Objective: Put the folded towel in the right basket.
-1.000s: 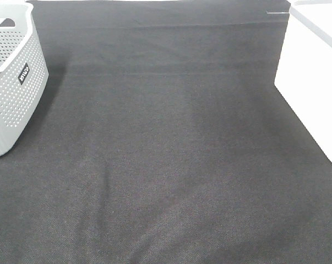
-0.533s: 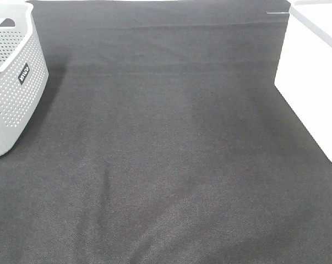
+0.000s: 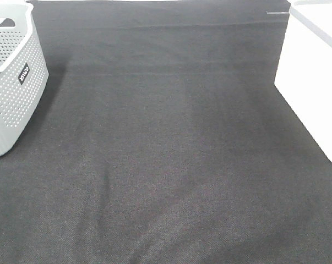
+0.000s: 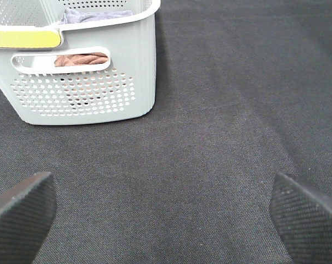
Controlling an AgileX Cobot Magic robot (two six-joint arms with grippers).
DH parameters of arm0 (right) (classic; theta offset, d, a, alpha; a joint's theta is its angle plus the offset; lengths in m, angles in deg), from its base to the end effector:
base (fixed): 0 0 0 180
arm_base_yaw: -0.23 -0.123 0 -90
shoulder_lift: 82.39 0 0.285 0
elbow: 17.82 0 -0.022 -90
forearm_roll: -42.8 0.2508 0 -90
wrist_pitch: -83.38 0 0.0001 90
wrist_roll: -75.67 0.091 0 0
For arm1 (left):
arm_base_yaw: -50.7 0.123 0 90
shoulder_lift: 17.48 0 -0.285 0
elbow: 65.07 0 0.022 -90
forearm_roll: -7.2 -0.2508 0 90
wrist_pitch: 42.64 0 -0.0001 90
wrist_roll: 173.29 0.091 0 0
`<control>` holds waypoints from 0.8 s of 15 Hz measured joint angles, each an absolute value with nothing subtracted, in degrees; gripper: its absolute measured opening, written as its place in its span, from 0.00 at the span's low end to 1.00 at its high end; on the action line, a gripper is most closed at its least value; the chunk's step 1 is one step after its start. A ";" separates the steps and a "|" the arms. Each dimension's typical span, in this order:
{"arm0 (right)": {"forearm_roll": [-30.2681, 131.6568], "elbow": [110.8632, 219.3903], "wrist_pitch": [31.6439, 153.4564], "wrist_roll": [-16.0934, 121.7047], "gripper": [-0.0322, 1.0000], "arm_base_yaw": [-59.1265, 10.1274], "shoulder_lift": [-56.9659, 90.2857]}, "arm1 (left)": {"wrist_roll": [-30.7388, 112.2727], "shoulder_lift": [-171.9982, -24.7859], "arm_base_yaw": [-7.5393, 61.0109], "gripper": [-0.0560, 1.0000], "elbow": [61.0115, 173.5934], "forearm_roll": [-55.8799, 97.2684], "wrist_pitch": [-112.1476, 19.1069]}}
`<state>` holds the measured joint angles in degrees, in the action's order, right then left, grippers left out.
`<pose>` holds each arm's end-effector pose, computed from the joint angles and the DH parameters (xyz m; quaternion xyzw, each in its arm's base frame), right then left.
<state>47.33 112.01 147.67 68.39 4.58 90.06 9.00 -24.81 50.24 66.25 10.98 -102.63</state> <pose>-0.0048 0.0069 0.2649 -0.0246 0.8736 -0.0098 0.4859 -0.0054 -0.0052 0.2780 0.0215 0.8473 -0.0245 0.5301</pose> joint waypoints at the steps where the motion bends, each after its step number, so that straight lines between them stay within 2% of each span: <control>1: 47.33 112.01 147.67 68.39 0.97 4.58 90.06 | 9.00 -24.81 50.24 0.98 66.25 10.98 -102.63; 12: 47.33 112.01 147.67 68.39 0.97 4.58 90.06 | 9.00 -24.81 50.24 0.98 66.25 10.98 -102.63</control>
